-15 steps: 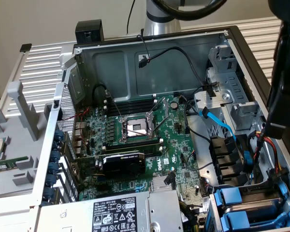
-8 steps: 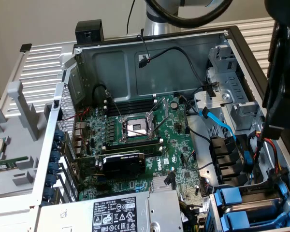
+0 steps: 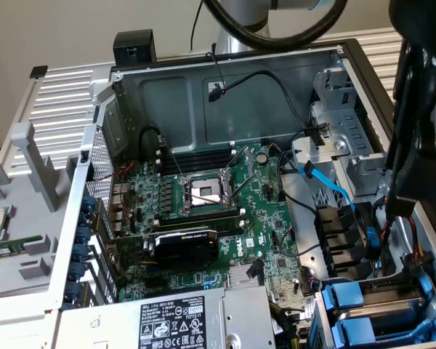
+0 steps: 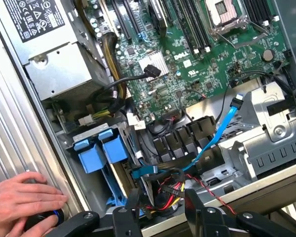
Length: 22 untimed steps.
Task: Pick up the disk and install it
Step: 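Insert the first disk wire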
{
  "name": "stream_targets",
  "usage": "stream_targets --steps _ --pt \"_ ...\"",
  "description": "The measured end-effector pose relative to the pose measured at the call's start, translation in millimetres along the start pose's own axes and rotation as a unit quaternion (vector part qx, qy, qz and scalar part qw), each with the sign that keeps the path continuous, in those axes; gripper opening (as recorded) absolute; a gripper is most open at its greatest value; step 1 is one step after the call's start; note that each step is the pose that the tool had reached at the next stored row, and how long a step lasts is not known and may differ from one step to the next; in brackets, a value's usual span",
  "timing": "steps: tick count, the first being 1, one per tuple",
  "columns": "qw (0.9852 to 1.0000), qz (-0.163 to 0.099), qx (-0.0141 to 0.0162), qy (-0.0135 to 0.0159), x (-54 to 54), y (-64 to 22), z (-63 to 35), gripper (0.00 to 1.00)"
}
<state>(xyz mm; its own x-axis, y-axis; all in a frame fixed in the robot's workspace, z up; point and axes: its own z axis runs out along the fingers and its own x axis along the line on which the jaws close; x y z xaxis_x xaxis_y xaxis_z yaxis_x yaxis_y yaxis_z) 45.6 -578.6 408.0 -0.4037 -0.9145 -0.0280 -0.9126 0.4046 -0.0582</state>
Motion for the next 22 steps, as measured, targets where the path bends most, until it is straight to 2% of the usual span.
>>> stream_targets --steps 4,11,18,21,22 --pt "1.0000 0.000 -0.0039 0.0023 6.2 -2.5 0.9 0.49" --pt "0.9999 0.000 -0.0130 0.0068 16.2 -6.0 3.2 0.49" --pt "0.9995 -0.002 -0.0289 0.0139 21.1 -7.1 7.2 0.49" --pt "0.9993 -0.006 -0.0339 0.0160 23.0 -7.9 8.0 0.49" --pt "0.9992 -0.008 -0.0346 0.0162 24.0 -8.2 8.4 0.49"
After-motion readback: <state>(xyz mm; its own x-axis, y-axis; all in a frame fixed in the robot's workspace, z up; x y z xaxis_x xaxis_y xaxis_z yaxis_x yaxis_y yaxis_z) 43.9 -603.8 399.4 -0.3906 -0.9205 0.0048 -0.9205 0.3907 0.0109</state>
